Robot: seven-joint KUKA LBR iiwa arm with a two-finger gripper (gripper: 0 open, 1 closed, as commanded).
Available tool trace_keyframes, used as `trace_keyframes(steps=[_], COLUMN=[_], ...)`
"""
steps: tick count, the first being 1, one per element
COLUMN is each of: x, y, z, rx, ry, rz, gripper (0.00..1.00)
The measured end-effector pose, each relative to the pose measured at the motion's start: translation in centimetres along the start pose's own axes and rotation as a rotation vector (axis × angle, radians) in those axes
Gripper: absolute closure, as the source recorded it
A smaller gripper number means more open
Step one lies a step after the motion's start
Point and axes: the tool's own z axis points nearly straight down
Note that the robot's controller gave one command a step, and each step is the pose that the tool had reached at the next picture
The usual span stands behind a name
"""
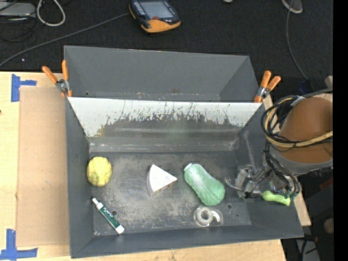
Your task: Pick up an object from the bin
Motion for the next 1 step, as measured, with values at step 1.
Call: trace_keyframes(steps=[1], x=[-0.10], y=[0.25], z=[-7.00], rx=[-0.001], ry=[0.003], rz=[-0.004], gripper=[1.00])
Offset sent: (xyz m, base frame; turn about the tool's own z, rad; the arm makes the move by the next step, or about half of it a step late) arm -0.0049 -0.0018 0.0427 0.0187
